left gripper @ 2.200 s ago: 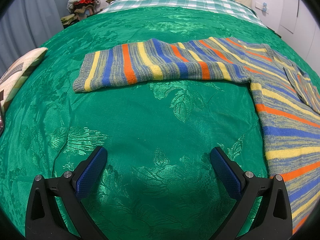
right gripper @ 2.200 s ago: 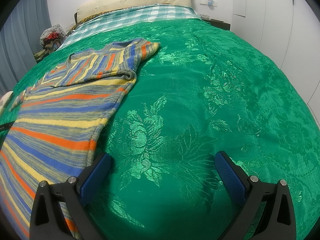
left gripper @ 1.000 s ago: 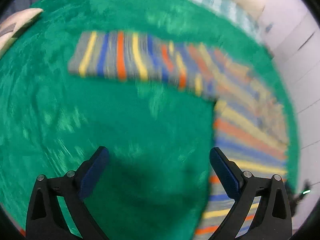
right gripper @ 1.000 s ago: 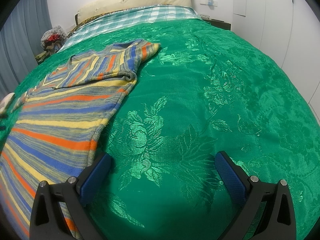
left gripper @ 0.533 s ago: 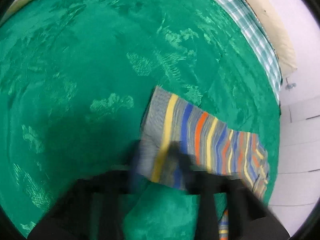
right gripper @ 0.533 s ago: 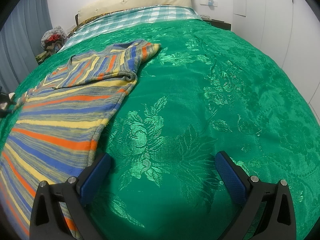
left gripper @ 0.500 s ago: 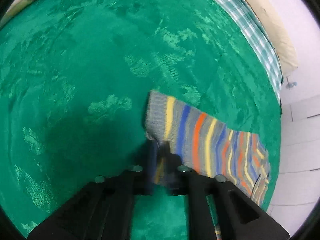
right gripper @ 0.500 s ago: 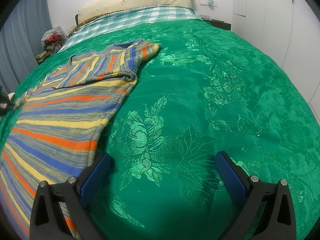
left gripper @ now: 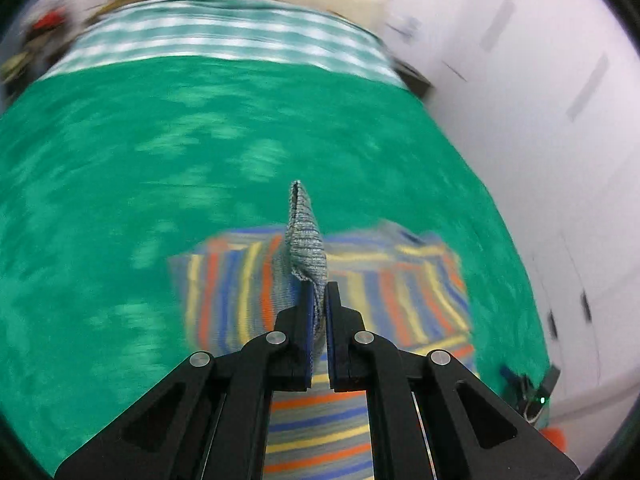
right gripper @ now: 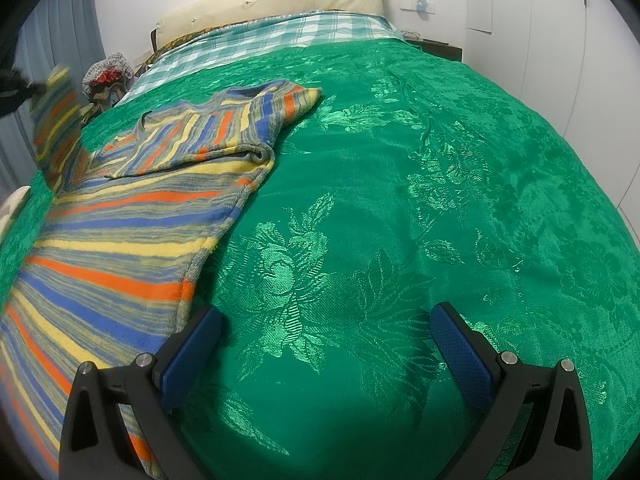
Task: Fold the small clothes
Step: 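Fold the held side across the sweater body and open the left gripper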
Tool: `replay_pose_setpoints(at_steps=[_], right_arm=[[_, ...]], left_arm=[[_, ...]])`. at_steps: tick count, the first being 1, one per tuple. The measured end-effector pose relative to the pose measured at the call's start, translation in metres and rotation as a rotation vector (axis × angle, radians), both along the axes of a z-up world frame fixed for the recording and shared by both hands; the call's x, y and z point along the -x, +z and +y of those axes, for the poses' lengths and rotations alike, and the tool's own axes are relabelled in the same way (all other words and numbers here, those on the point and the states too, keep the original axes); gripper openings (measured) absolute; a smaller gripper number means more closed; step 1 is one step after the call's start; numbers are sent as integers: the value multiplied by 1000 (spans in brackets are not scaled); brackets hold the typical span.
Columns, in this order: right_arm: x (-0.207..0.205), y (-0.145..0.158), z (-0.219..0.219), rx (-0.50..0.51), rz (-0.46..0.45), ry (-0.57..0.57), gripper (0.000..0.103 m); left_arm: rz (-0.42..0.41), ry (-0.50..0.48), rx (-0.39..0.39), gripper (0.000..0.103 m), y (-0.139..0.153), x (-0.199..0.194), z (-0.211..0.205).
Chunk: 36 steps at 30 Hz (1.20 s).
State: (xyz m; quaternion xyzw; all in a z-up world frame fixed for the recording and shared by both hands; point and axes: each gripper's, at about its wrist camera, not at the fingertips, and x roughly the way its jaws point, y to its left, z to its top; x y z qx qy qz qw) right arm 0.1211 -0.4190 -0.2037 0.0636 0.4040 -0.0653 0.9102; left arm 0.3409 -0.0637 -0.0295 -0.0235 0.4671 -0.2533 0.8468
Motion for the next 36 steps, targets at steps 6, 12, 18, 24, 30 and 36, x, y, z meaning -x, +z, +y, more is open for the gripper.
replay_pose_setpoints(at_steps=[6,12,18,24,30,36], right_arm=[[0,0,0,-1,0,0,103],[1,0,-1,-8,-9,2,103],[1,0,-1,-5,-8,2,103],[1,0,-1,-3,-7,2,103],[0,0,-1,6,-2,2,103],[-1,0,-1,7,-1,2,103]], left_arm=[[100,-126,-126,35,-63,13,-97],[80,82,6,50,-72,-11,-31],[138,114,-370,10,-151,1,18],[76,269,-210,40,-113,14,91],[5,90,-121,50,-89,32,29],[-33,-80,-238,66,-131,50,-78]])
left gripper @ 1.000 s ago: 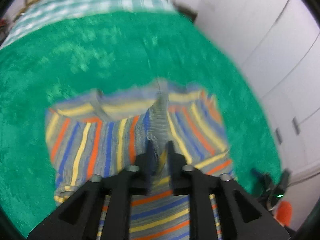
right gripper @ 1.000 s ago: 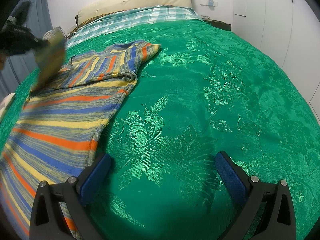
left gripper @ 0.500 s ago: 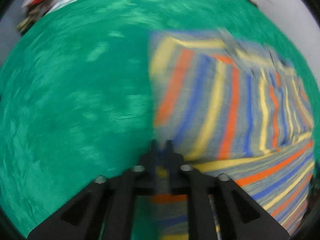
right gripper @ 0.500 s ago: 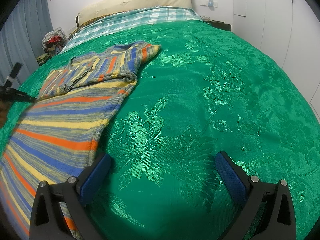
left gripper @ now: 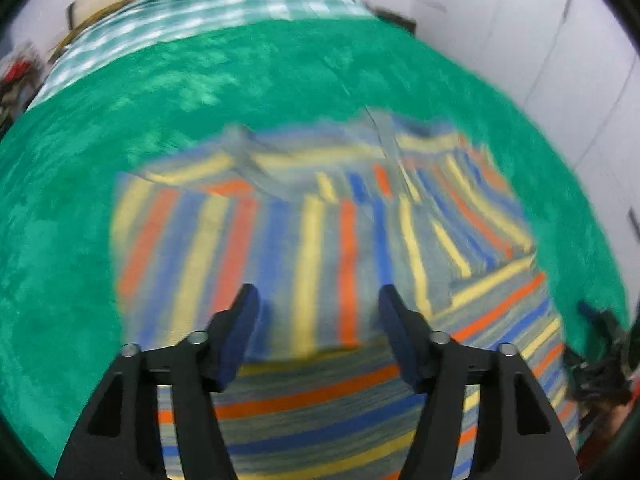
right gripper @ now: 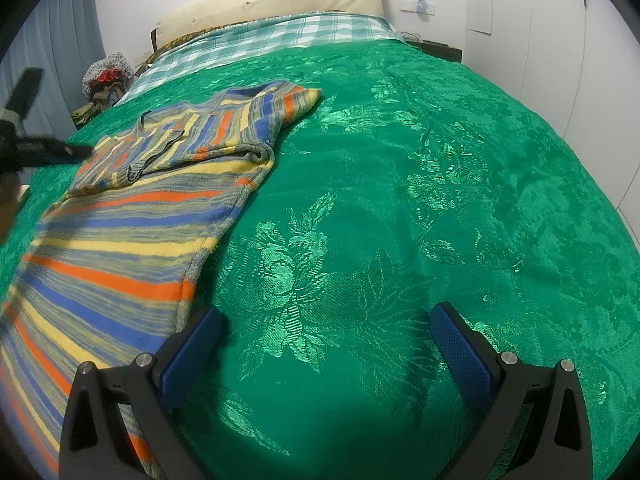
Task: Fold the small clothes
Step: 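Fold the held side across the sweater body and open the left gripper, then grasp the sweater hem with both grippers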
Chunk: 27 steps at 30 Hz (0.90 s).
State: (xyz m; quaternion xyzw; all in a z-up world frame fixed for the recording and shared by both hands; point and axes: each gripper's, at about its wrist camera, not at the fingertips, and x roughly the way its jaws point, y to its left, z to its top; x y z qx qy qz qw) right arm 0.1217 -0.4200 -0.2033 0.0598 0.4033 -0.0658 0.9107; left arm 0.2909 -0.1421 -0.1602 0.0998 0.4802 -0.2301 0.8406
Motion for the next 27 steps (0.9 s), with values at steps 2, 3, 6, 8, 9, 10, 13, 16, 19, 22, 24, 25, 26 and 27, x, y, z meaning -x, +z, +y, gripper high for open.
replay_pose_setpoints(at_steps=[2,3,6,8,9,10,13,16,19,22,24,25,26,27], right_arm=[[0,0,0,-1,0,0,103],[0,0,0,-1,0,0,103],[0,0,0,0,-1,0,103],[0,0,0,-3,-3,0,103],[0,0,0,-3,-3,1,103],[0,0,0,-3,-3,1,103],[0,0,0,-5,-1,2,103],[0,2,0,-12,9,6,103],[5,14,5,22,41,-1,100],[28,40,25,82,42,0,99],[46,56,41,123,45,16,99],[58,65,51,132,46,33,99],[66,71,56,123,49,47,99],[76,77,61,103,54,64,99]], left_arm=[[14,-17,-81,66,-27,14,-14],[-49,-39,-116,69,-30,27,-19],[-138,-113,-175,74,-28,56,-20],[-108,-110,-160,76,-21,67,-7],[-85,-96,-142,77,-19,71,2],[-66,-78,-126,77,-16,77,13],[-38,-15,-109,81,-15,99,47],[-22,59,-110,85,-17,130,91],[9,128,-140,85,-25,160,126],[34,200,-105,85,-26,184,151],[66,260,-55,85,-25,198,169],[82,278,-39,85,-26,202,175],[106,293,-19,85,-28,208,182],[124,298,-7,85,-31,213,186]])
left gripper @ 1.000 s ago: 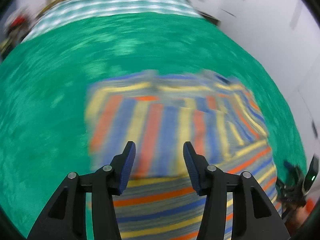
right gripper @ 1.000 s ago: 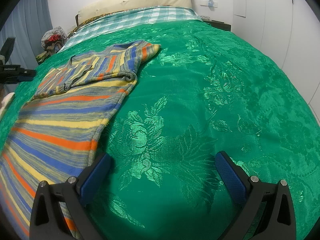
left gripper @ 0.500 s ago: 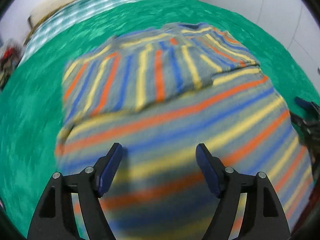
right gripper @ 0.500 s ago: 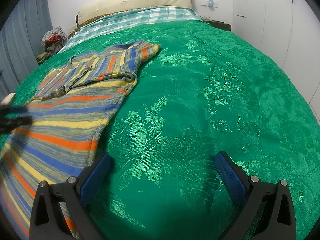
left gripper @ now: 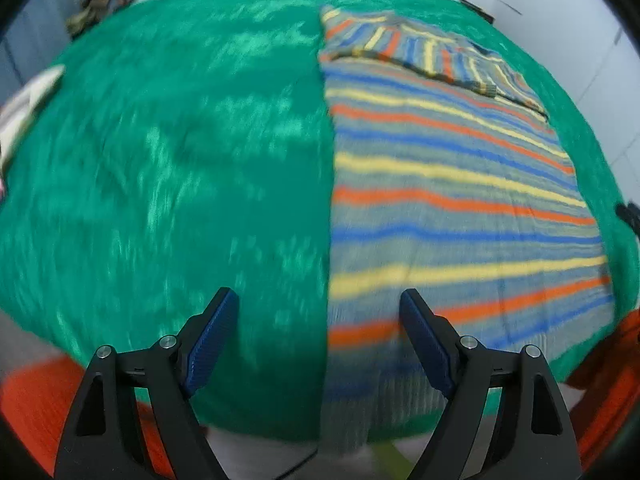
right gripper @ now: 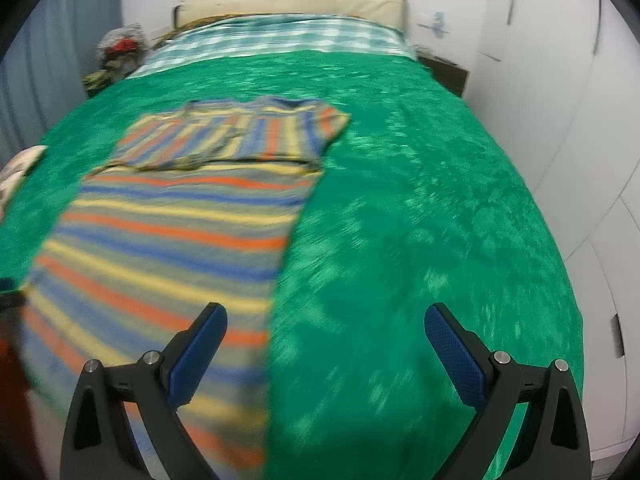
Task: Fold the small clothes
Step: 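Grasp the sweater hem with both grippers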
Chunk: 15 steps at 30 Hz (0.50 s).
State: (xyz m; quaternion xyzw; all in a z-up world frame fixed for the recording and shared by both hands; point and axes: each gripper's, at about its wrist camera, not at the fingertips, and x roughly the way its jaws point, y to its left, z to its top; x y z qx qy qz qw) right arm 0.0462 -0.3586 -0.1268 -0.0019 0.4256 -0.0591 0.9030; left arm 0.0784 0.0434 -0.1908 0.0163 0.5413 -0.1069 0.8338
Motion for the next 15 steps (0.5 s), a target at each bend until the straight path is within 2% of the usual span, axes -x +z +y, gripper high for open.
replay_pose_setpoints(at_steps=[3,5,6,8,10,12,14,15], right_arm=[[28,6,5,-106,55,46,99],[41,-2,2,-211,132,67,98],[48,-9,-2,-301,179,77,94],[54,-23,-8,-404,240,80,84],[56,-36,-9,-416,295,69,69],[56,-45,-9,-417,322,67,65],[55,-51,-4,-466,342,88,60],[54,-52,-1,-479,346,98,59]], left_arm=[[6,-16,27,83,-5,11,7],[11,-22,64,80,-4,15,11],[20,-20,87,75,-4,16,14],[43,-18,125,65,-5,17,18],[61,-28,146,55,-5,19,19],[89,-42,159,41,-4,22,18],[113,-71,170,33,-1,28,15],[113,-85,174,33,2,31,14]])
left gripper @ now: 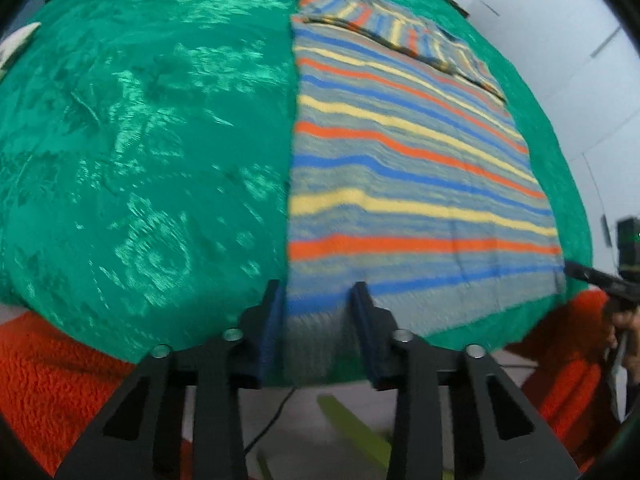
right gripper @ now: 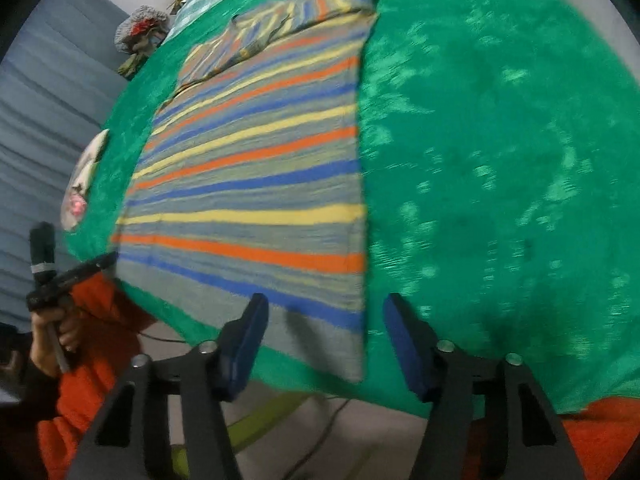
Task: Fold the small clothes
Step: 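Grasp the sweater hem with both grippers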
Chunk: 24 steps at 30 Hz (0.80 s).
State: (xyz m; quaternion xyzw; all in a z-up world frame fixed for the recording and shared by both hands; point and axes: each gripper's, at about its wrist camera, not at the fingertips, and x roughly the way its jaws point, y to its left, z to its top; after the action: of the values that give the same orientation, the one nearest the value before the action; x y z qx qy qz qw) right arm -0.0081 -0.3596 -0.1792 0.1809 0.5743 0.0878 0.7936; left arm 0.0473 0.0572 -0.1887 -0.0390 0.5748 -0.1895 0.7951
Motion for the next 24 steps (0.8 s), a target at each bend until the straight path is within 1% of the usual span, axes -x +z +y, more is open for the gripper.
replay_pose_setpoints(at_steps=[2,3,4,6,7,8,9,10,11,12,13,14,16,18,19,21,22,24], right_arm=[[-2,-1,6,6,4,12,59],[-4,-2,8,6,9,15,59],[-6,-5,8,-2,21,16,59],[-8,-9,9,-20,34,11,59],[-9,-9,7,-26,35,11,59],[-10,-9,7,-30,37,16,59],[-11,-10,9,-27,42,27,54],[-13,-11,11,-22,48,40,30],[-14,-13,14,-10,66,60,11],[-15,-14,16,-17,88,70,6],[-15,-11,13,-42,88,64,6],[-15,-5,9,-99,80,45,6],[-17,9,-5,-212,46,-16,6],[-25,22,-18,-285,-3,-73,6],[-34,30,-26,-326,-39,-108,6],[-52,37,-37,-367,-89,-158,6],[-66,40,-41,-365,-120,-180,6],[-94,44,-50,-356,-173,-217,6]], left_arm=[[-16,12,19,33,4,3,5],[-12,22,35,33,3,2,7],[14,34,44,33,-3,-1,9],[34,27,28,33,-9,-4,6],[29,11,11,33,-10,-4,2],[22,-13,-12,31,-10,-4,-3],[22,-32,-32,15,-11,-3,-8],[35,-41,-36,4,-12,-3,-10],[54,-32,-33,5,-13,-4,-10],[61,-22,-26,4,-12,-5,-9],[72,-16,-16,4,-10,-6,-7],[91,2,19,4,-5,-8,-3],[135,39,149,4,6,-17,9],[133,66,251,3,21,-34,18],[124,75,286,3,28,-43,20],[90,107,346,3,41,-72,22],[68,120,367,3,47,-88,22],[13,143,374,4,55,-124,17]])
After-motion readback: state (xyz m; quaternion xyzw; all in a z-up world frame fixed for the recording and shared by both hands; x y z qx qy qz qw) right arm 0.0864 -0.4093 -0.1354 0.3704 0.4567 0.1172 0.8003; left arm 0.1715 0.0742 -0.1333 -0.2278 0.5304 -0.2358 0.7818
